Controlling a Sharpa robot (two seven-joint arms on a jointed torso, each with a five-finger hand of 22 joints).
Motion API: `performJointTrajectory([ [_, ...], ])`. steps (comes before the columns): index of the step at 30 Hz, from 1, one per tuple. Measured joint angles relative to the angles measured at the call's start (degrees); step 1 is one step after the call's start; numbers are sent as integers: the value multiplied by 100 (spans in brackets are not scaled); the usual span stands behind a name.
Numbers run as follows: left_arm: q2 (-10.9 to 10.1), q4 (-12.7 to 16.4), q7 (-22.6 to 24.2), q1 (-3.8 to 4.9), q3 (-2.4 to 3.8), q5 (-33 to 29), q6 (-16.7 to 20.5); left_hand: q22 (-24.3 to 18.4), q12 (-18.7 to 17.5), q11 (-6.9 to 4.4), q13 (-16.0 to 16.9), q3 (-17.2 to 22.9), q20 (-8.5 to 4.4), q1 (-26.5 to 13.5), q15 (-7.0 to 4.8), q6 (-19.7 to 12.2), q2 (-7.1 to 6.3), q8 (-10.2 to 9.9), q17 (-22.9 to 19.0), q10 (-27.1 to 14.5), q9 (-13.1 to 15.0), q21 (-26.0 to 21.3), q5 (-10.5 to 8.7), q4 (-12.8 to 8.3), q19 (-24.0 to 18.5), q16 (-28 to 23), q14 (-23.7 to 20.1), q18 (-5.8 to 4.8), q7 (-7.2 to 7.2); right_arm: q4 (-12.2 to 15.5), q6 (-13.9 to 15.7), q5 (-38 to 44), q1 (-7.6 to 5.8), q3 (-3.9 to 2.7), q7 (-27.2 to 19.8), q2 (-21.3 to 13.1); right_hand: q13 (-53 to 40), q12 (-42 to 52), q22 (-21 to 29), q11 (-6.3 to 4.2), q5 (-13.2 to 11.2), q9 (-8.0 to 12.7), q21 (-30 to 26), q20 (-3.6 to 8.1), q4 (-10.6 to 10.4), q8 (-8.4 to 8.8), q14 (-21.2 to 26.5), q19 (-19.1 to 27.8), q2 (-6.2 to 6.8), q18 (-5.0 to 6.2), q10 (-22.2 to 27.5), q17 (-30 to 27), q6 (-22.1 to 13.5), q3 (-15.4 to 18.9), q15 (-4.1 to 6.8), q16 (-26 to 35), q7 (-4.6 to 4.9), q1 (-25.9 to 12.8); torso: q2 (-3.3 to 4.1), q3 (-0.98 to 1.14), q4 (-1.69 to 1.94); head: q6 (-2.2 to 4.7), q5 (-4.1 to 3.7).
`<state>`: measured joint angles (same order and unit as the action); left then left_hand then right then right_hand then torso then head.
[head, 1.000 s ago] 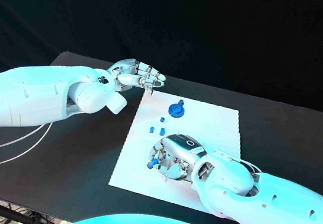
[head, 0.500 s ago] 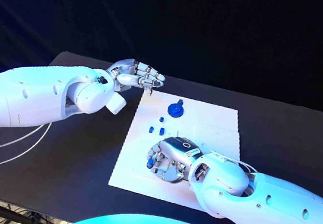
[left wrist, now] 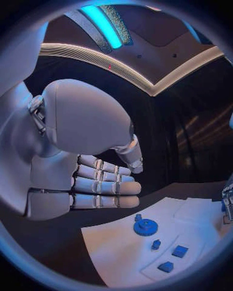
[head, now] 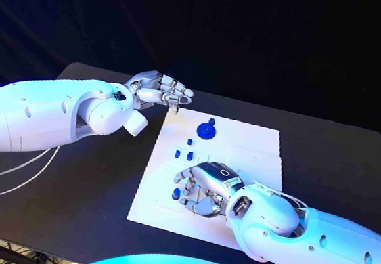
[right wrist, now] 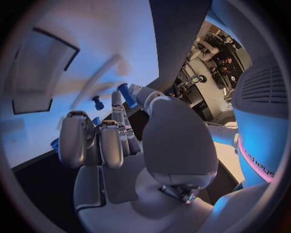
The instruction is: Assemble the parts on the task board
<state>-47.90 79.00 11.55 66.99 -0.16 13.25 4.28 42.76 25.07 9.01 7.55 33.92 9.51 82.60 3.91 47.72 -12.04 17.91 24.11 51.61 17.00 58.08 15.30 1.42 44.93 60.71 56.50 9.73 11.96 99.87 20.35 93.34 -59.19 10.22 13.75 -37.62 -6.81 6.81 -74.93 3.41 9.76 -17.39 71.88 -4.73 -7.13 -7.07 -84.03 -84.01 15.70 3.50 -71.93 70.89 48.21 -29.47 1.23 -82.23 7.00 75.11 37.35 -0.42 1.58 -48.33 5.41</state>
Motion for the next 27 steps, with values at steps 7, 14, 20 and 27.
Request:
performJointTrajectory([
  [7, 4, -6, -5, 0, -1, 0, -8, 0, 0, 0, 0, 0, 0, 0, 0, 0, 0, 0, 0, 0, 0, 0, 0, 0, 0, 0, 0, 0, 0, 346, 515, -136, -91, -93, -88, -387, -74, 0, 1, -35, 21, 54, 13, 28, -47, 111, 0, 1, -99, 0, -2, 8, -229, 428, 0, 0, -80, 148, -6, -1, -7, 54, -58],
  [14, 1, -12, -9, 0, -12, 0, -18, -12, 21, -31, -12, -24, 0, 0, 0, -21, 0, 0, -17, -31, 0, -31, 0, -24, 0, 0, 0, 0, 21, 638, 710, -782, -388, -136, -208, -997, -173, 138, 1, -33, 56, -17, 32, 44, -70, -61, 21, 0, -132, 0, -136, 44, 134, 512, 21, -25, 80, 292, -11, -3, -7, 119, -173],
  [20, -25, -11, -12, 0, -31, 0, -21, -12, 21, -31, -12, -24, 0, 0, 0, -21, 0, 0, -16, -31, 0, -31, 0, -24, 0, 0, 0, 0, 20, 817, 630, -1756, -616, -144, -238, -1762, -880, 998, 1, -76, 192, -147, 234, 44, -195, -453, 12, 0, -11, 0, -599, 269, 577, 857, 13, -156, 68, 206, -19, -4, -17, 165, -338],
  [27, -38, 31, -13, -1, -55, 0, -20, -12, 21, -31, -12, -24, 0, 0, 0, -21, 0, 0, -16, -31, 0, -29, 0, -24, 0, 0, 0, 0, 20, 932, 250, -2343, -710, -118, 2, -2483, -4309, 4453, 2, -187, 257, -512, 423, 85, -587, -1168, 12, 0, -137, 0, -673, 402, 545, 1699, 55, -261, -65, 30, -34, -3, -34, 203, -576],
])
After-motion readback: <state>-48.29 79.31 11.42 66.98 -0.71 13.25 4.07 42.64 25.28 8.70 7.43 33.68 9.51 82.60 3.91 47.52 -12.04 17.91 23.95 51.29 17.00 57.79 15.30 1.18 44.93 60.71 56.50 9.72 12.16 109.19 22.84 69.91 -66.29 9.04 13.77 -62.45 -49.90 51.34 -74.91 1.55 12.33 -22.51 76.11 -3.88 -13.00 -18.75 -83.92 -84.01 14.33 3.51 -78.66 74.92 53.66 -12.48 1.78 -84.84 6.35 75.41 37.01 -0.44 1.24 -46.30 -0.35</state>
